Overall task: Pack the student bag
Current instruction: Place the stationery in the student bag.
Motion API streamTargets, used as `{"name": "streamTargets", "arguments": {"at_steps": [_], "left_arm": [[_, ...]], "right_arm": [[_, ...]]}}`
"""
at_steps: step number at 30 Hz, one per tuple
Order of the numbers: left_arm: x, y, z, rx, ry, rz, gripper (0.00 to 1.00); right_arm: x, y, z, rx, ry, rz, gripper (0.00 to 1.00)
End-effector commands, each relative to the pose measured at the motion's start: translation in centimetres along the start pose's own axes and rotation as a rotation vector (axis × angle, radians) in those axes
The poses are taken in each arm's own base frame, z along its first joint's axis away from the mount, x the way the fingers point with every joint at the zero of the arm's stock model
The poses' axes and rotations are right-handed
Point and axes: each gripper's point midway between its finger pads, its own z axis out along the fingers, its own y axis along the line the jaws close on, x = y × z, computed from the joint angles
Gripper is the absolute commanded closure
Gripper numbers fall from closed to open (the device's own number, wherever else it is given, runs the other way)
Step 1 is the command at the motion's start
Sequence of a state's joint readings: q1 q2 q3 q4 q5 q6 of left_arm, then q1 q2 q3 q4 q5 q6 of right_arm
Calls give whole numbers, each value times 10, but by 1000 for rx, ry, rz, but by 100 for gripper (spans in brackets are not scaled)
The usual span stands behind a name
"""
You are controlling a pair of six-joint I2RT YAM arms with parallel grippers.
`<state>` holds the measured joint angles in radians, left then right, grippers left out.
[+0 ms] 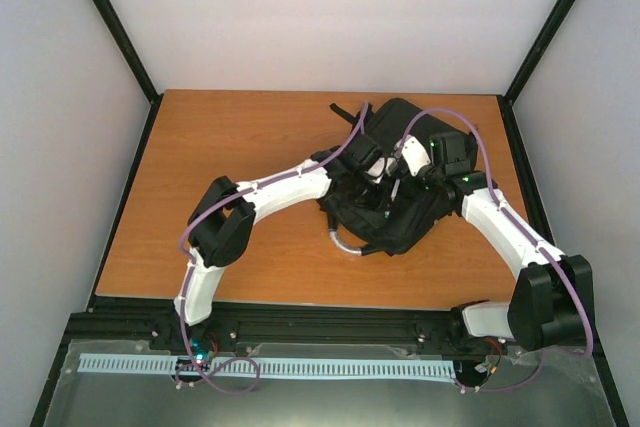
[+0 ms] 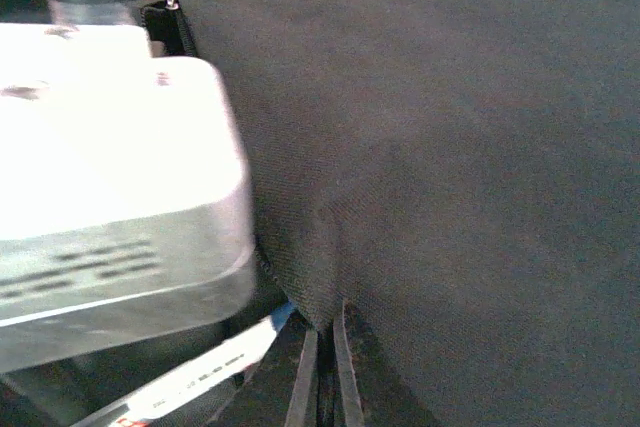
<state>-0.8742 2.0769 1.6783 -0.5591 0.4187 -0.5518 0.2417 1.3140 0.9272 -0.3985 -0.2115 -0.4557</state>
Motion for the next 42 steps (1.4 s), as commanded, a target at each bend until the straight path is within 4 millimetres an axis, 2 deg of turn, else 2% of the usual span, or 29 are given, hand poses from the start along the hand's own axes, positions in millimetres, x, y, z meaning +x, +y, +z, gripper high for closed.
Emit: {"name": "streamTargets", "arguments": {"at_steps": [1, 7, 10, 14, 18, 22, 27, 33, 42], "left_arm": [[-16, -4, 2, -8, -6, 58, 99], [-22, 0, 9, -23, -1, 80, 97], [-23, 5, 4, -61, -13, 73, 81], [-24, 3, -16, -92, -50, 76, 61], [-22, -2, -40, -110, -82, 83, 56], [-9, -4, -54, -87, -109, 48, 56], [17, -7, -56, -34, -119, 21, 59], [25, -1, -39, -2, -118, -3, 71], [12, 4, -9, -4, -105, -11, 75]], "right_arm": [[-22, 3, -11, -13, -98, -28, 97], [-18, 3, -9, -13, -85, -29, 97], [-16, 3, -6, -15, -77, -29, 97], [-14, 3, -4, -17, -68, -27, 97], [-14, 3, -3, -18, -65, -28, 97], [-13, 4, -2, -19, -61, -27, 97], [-13, 4, -2, -20, -60, -26, 97], [-12, 5, -1, -26, -56, -25, 97], [-11, 5, -1, -25, -55, -24, 97]]}}
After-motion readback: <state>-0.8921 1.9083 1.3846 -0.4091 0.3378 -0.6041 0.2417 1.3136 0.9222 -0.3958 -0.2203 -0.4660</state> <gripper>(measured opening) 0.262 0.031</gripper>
